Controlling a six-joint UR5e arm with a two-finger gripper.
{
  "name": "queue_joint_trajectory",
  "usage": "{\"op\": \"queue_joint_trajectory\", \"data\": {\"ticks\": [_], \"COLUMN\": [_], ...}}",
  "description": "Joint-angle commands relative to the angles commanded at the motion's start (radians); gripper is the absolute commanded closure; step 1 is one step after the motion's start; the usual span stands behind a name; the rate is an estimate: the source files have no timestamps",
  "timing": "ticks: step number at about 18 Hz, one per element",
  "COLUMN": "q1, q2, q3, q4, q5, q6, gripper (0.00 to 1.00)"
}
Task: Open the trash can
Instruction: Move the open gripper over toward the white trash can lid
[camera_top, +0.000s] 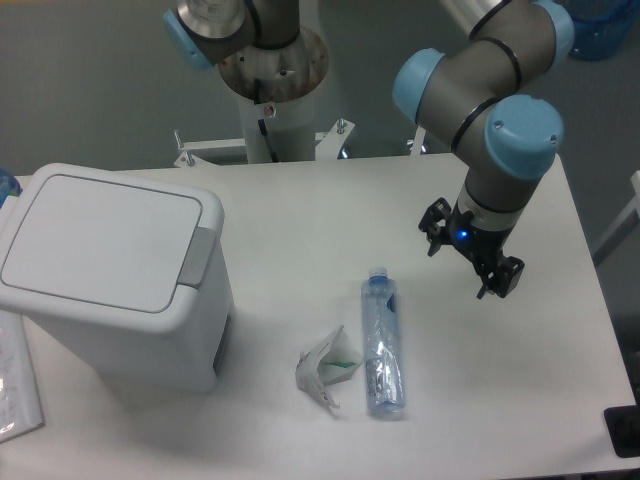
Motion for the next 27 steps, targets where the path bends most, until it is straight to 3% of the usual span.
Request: {"op": "queue_joint_trajectory", "data": {"ticks": [6, 8, 11, 15, 17, 20, 24, 27], "q1": [-0.04, -0.045, -0.052, -0.084, -0.1, -0.107, -0.127, -0.14], "q2": [0.003, 0.017, 0.041, 0.041, 0.043, 0.046, 0.031, 0.046], "q3": [0.009, -0.014, -0.064, -0.075, -0.061, -0.026, 0.044, 0.052], "q4": [0.009, 0.012, 0.02, 0.1, 0.1, 0.097, 0.084, 0.083], "q5": [-0.002, -0.023, -0.046, -0.086, -0.11, -0.247, -0.317, -0.357], "q6": [-0.006, -0.014, -0.148, -0.305, -0.409, -0.553, -0.73, -0.814], "gripper": [0.0, 0.0, 0.0, 0.0, 0.0, 0.0, 0.0, 0.0]}}
